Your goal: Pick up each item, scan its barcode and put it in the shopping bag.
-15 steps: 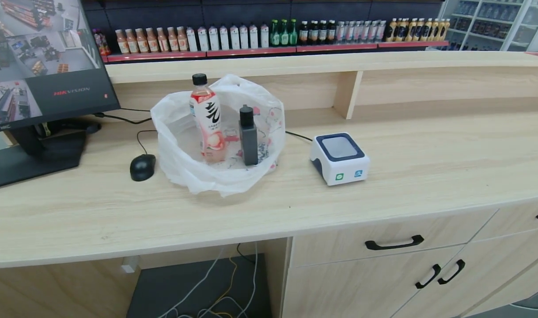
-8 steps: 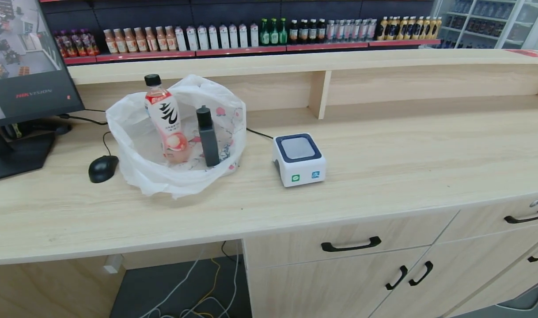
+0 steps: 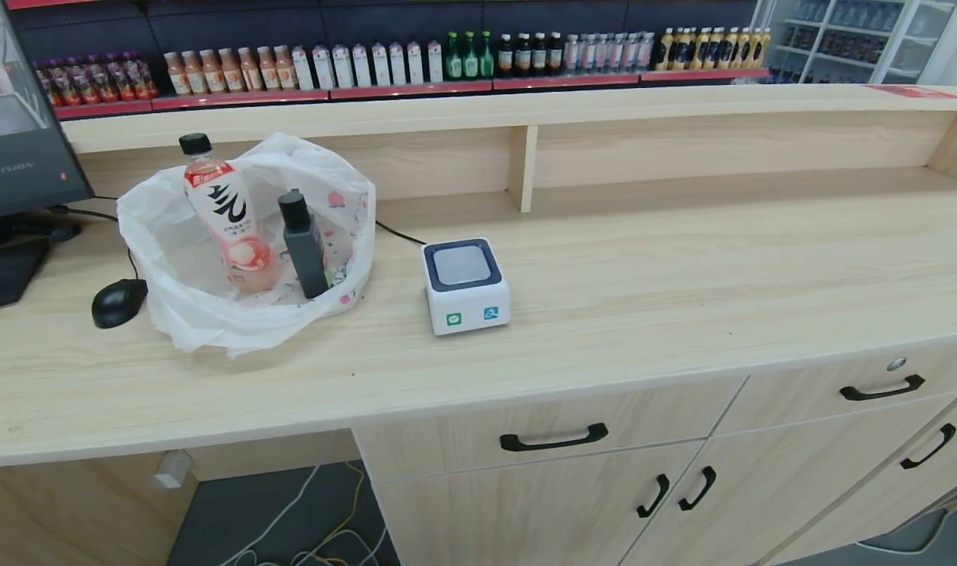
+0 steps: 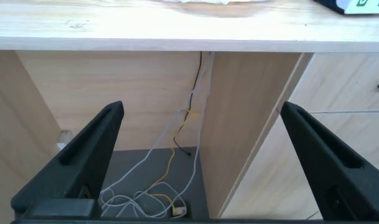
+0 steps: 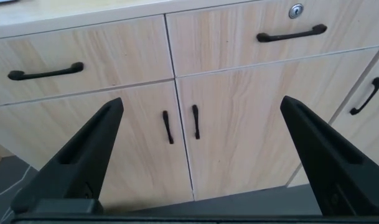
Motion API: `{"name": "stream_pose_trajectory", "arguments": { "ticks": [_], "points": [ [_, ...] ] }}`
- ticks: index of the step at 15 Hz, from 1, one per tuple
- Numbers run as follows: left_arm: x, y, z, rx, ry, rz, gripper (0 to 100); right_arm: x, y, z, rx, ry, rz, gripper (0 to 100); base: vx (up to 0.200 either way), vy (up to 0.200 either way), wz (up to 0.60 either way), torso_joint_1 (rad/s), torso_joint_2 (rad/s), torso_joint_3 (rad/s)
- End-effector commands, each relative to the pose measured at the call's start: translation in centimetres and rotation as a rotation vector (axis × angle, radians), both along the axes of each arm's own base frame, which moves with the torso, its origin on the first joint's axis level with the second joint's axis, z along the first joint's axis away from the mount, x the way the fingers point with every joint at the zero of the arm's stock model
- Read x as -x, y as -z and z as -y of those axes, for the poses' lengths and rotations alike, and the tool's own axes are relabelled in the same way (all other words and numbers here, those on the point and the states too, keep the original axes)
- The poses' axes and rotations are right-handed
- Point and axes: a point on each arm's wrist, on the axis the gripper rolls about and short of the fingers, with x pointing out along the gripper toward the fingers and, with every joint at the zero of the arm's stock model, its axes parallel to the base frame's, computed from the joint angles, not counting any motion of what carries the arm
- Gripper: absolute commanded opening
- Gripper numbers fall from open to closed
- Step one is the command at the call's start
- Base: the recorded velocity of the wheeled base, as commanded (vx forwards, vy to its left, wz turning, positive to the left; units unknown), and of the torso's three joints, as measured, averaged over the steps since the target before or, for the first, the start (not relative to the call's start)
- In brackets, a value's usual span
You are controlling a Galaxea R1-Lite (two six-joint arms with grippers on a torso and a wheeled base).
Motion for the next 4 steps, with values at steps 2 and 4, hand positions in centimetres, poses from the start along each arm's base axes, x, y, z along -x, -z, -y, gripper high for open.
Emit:
{"name": "stream_pose_trajectory", "arguments": {
  "ticks": [2, 4],
  "points": [
    [0.0, -0.01, 0.0, 0.0, 0.0, 0.001, 100, -0.01, 0.01, 0.0, -0.001, 0.0, -0.002, 100, 0.0, 0.0, 0.0, 0.0, 0.0, 0.0],
    [0.0, -0.01, 0.0, 0.0, 0.0, 0.001, 100, -0.01, 0.01, 0.0, -0.003, 0.0, -0.002, 100, 0.0, 0.0, 0.0, 0.0, 0.0, 0.0]
  ]
}}
